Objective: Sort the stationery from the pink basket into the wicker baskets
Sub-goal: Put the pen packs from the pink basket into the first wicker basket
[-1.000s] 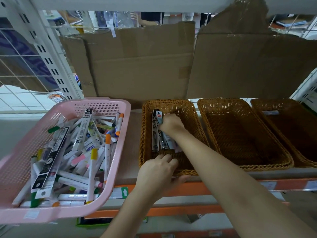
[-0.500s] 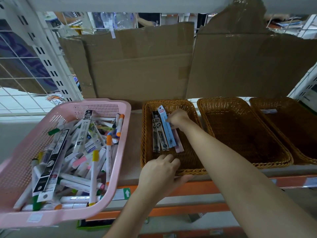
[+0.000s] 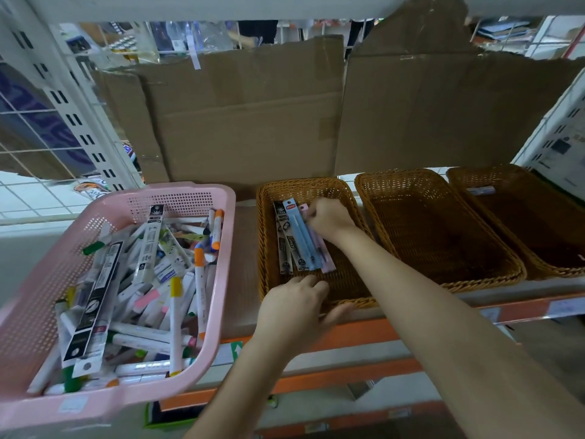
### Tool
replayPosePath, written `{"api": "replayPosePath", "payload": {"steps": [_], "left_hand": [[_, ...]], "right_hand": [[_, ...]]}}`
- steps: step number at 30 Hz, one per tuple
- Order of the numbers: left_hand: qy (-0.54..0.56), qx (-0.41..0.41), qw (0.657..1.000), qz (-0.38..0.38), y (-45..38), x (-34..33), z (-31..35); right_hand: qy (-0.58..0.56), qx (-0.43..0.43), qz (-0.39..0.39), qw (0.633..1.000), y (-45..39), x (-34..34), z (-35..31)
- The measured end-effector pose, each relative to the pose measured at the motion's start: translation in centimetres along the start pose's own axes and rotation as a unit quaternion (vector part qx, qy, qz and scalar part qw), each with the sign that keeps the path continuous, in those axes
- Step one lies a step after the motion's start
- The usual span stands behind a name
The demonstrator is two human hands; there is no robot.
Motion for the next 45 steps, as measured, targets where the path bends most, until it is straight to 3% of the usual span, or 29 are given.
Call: {"api": "replayPosePath", "payload": {"steps": [12,18,27,33,39,45], "left_hand": [[-0.057,0.041,0.998,0.003,-0.4,0.6,0.7],[-0.128,0.023,0.991,-0.031,-2.0,2.3,1.2],[-0.254,0.043,0.965,-0.042,-3.7,10.9,-2.7],[-0.279,0.089,0.956,-0.001,-0.7,16.1,-10.6],[-0.277,0.112,0.954,0.022,3.6,18.9,-17.8],[-0.234,0.128,0.964,-0.01,6.7,18.0,-21.7]], "right_hand": [[0.101,0.14,0.076,0.982,11.9,7.4,1.8],[0.123,0.162,0.048,0.978,13.9,8.9,1.6],[0.105,0.186,0.081,0.974,11.9,11.7,-5.7],[0.059,0.22,0.123,0.966,12.0,10.1,-14.4],[0.051,0.216,0.09,0.971,12.7,4.6,-21.3],[0.075,0.197,0.038,0.977,14.1,-0.7,-22.9]]}}
Point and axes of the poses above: each hand's wrist, its own y-axis away from the middle knuckle, its own x-axis out of the back of the hand, z = x × y, the point moved 3 cm from there along -y, towards the middle knuckle, and after that the axes turned 15 degrees about z, right-handed, at the moved point
